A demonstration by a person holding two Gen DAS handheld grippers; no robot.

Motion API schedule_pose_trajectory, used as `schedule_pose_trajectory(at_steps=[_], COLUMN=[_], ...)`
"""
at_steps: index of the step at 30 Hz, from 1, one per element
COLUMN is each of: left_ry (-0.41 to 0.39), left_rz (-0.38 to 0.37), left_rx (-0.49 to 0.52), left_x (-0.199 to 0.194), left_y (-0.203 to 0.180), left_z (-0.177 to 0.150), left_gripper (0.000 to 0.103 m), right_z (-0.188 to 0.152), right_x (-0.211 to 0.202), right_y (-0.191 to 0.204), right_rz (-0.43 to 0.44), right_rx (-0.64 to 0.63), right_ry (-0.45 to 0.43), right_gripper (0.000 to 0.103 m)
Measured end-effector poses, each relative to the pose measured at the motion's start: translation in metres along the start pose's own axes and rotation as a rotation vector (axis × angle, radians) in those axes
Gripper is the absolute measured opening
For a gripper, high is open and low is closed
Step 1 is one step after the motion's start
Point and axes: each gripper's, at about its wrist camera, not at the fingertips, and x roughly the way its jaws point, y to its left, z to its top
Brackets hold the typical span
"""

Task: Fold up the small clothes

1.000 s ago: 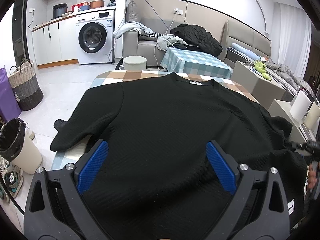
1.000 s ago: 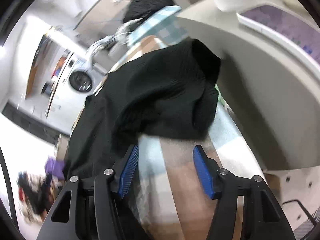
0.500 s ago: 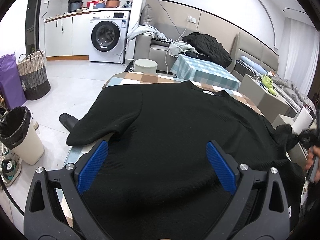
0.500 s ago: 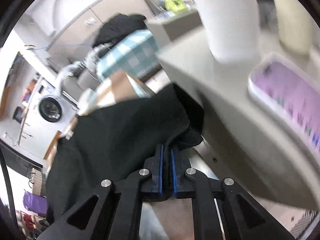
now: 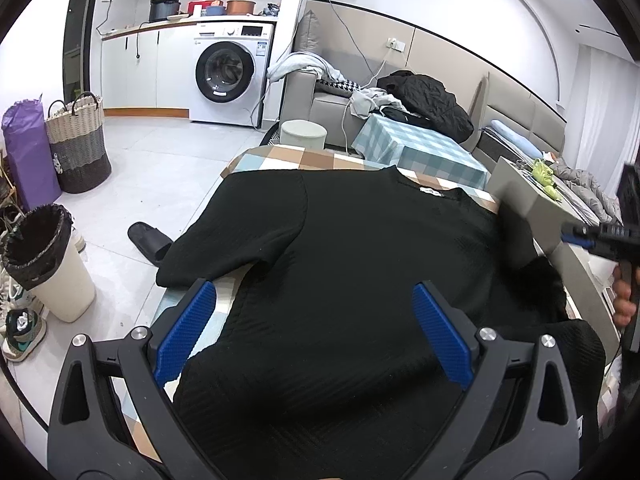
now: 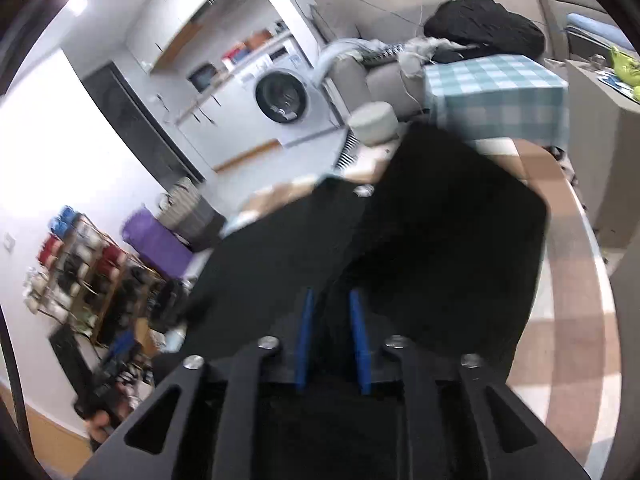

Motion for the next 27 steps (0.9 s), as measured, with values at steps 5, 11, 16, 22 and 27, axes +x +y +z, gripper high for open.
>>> schedule_pose_trajectory(at_steps=[5,11,16,22,27], left_ry=[0.005,0.021,0.026,0.051,0.098], left_rz=[-0.006,0.008,0.051,0.113,0.126], left_rx=[0.005,-0.006,-0.026,-0.119,-0.28], left_x=[0.005,0.012,0.013,0.021,0.038], left_y=[-0.001,0.001,0.016,0.052,0.104], left_z=[0.004,0.008,0.008,0.01,0.008], left_gripper=[0.098,0.098,0.098,0.098,0.098], right_z=[-0.025,-0.075,-0.091,-0.096,-0.095], right_x=[-0.006,0.013,0.033,0.01,-0.013], right_y=[-0.035,-0.053,-0.05,-0.048,-0.036], right_rz=[-0.283,-0.266,-0.353,-0.321,-0.261], right_rx=[0.028,0.116,0.036,0.057,0.094], right_ry=[0.062,0.163,0.237,0.168,0.069], right_gripper=[0.039,0.039,0.028,0.044,0.05])
